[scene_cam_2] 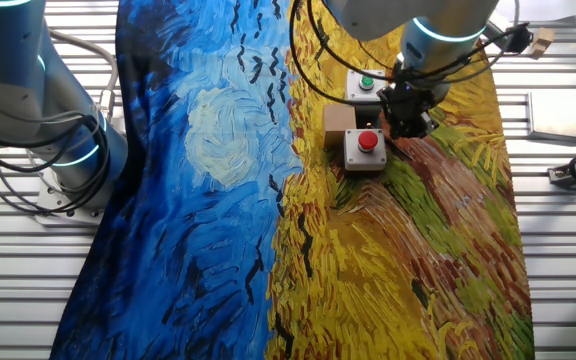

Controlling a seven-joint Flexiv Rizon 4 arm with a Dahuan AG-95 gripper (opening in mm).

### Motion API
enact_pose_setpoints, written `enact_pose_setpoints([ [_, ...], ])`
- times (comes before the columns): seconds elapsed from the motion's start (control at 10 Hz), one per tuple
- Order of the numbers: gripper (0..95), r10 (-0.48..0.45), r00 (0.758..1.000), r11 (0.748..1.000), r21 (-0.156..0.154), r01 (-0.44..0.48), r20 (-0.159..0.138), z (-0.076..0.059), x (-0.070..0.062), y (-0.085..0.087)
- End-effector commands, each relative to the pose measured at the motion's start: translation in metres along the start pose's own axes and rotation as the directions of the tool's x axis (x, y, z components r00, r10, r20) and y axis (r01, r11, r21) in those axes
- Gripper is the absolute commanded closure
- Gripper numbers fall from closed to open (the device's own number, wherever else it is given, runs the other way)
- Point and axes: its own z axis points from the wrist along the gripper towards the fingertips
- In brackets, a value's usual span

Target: Turn the hands of a clock

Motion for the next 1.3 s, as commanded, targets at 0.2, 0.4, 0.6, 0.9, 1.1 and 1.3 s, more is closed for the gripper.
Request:
enact_pose_setpoints([
  [0.2, 95.0, 0.064, 0.998, 0.998, -0.004, -0.064, -0.006, 0.000, -0.001, 0.001],
  [0.4, 95.0, 0.091, 0.996, 0.996, -0.004, -0.091, -0.007, 0.000, -0.001, 0.001],
  [0.6, 95.0, 0.091, 0.996, 0.996, -0.001, -0.091, -0.008, 0.000, -0.001, 0.001],
  [0.9, 95.0, 0.094, 0.995, 0.996, 0.000, -0.094, -0.012, 0.000, -0.001, 0.001],
  [1.1, 95.0, 0.095, 0.995, 0.995, -0.001, -0.095, -0.012, -0.004, -0.001, 0.002],
  [1.3, 95.0, 0.095, 0.995, 0.995, -0.003, -0.095, -0.010, -0.012, -0.005, 0.004],
])
